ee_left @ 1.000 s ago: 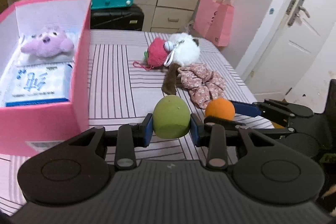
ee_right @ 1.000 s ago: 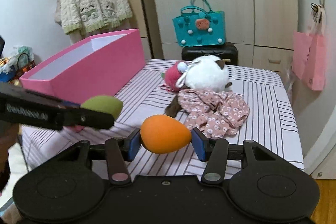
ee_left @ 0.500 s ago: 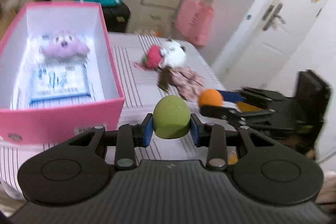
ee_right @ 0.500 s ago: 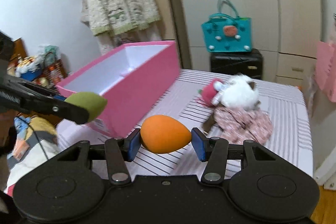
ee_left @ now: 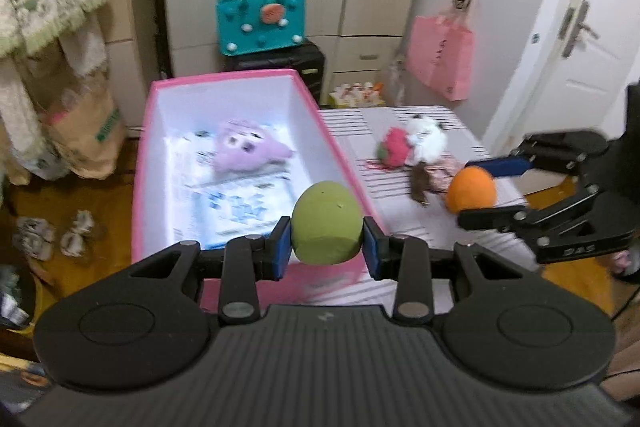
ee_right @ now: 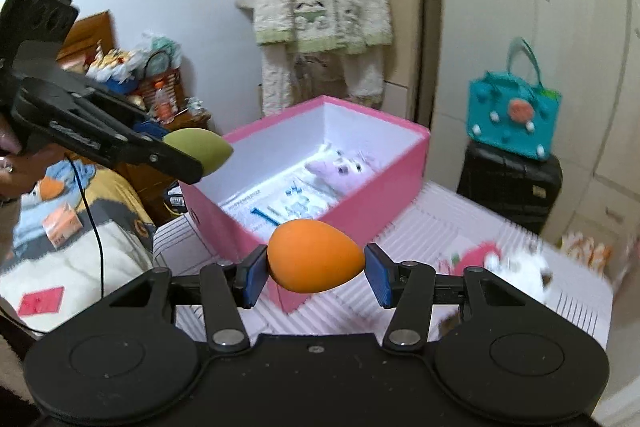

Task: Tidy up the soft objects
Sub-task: 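Carry the green ball with the left tool while the right tool carries the orange sponge over the box, then open both tools to drop the green ball and orange sponge into the box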

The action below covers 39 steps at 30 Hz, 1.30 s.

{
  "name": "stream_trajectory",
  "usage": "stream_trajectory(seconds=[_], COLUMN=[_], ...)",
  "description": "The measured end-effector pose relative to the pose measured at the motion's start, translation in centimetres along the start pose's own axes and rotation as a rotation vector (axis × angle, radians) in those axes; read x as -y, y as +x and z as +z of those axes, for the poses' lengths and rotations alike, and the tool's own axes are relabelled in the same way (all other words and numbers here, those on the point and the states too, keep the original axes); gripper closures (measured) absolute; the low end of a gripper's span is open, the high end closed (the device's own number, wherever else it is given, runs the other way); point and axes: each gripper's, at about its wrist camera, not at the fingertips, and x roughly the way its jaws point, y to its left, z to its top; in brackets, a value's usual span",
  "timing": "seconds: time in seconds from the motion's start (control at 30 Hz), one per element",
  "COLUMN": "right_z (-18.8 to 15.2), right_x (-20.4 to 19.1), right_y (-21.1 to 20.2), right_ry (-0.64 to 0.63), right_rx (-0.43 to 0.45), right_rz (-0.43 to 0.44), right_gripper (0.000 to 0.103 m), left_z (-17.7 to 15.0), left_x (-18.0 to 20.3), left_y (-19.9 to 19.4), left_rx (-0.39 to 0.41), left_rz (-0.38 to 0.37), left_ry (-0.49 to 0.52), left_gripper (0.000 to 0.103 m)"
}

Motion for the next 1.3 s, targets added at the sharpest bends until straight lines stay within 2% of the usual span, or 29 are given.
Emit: stream_trajectory(seconds=[0.13,0.3,0.47,0.67,0.83,0.97,1.1,1.3], right_z=[2.8,5.6,7.4,7.2,7.3,6.9,7.1,6.9], right_x=[0.0,1.0,1.9,0.9,0.1,-0.4,-0.6,-0.1], right_y=[1.8,5.6,10.6,14.9,17.2,19.1,20.6,21.8], right_ry=[-0.07,-0.108,-0.137,-0.249,-0.363,-0.426,-0.46,-0.459], right_rx=[0.006,-0.006,-0.079,-0.161,-0.209,-0.258,-0.306,-0.339], right_rz=[0.011,0.007,0.034,0.076,0.099,0.127,0.142,0.143], right_gripper=[0.046,0.046,0.046,0.046,0.046,0.046,0.046,0.046], left_z=[1.1,2.0,3.0,3.5,3.8,3.9,4.0,3.9], left_x=[-2.0,-5.4,-7.1,-8.5,-7.8,-8.4,-9.2,-9.3], left_y=[1.1,4.4,8.5,12.0,13.6,14.2,15.6,17.2], left_rx=[-0.024,-0.075,-0.108,-0.124,-0.101,-0.12,-0.187,-0.237], left_rz=[0.05,0.07,0.08,0.078,0.16,0.131,0.104,0.101], left_ry=[0.0,-0.083,-0.079,-0.078,0.032,0.031,0.006,0.008], left_gripper=[0.067,0.067,0.067,0.067,0.067,0.067,0.067,0.066])
